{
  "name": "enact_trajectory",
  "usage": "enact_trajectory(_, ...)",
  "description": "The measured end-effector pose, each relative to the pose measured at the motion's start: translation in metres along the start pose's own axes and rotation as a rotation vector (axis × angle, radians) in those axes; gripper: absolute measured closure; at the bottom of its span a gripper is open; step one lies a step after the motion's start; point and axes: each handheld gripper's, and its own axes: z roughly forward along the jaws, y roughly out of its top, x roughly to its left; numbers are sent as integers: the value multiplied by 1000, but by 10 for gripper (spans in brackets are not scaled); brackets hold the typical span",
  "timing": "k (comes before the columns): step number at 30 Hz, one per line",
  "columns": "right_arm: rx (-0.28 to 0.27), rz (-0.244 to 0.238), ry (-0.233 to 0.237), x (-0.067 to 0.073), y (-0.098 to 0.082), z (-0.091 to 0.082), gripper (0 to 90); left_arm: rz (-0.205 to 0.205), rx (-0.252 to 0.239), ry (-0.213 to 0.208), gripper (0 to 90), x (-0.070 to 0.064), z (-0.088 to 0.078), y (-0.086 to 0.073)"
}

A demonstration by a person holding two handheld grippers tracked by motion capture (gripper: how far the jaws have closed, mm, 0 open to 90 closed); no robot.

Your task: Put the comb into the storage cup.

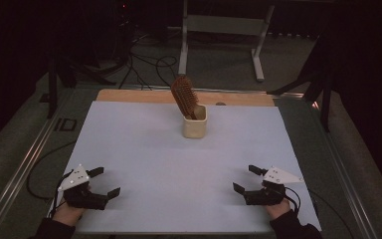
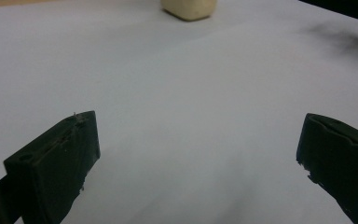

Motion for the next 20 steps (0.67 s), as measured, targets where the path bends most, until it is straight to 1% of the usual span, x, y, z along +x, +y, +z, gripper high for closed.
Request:
enact_trajectory(1,2,-11,-3,0,0,1,92,-2,-6,3,1,0,-1,0)
enact_trajectory(4,3,-15,-4,1,0,2,92,-11,-26,11,1,2,-2,0)
enact_trajectory(7,3,-18,-3,1,0,3,92,-15,-29,8,1,2,-3,-1)
enact_trajectory(12,15,-24,5,2,-1,6,92,-18,-37,1,1,1,-3,0)
enact_trajectory(14,19,-25,5,2,-1,6,92,-15,-37,-9,1,0,-3,0)
enact_trajectory(16,16,-24,6,2,-1,6,92,-17,-37,-10,1,0,-2,0)
enact_trajectory(17,14,-21,5,3,-1,5,92,-14,-39,-18,1,-1,-2,0)
enact_trajectory(20,8,-27,6,2,0,5,92,-9,-45,-25,1,-3,-2,2)
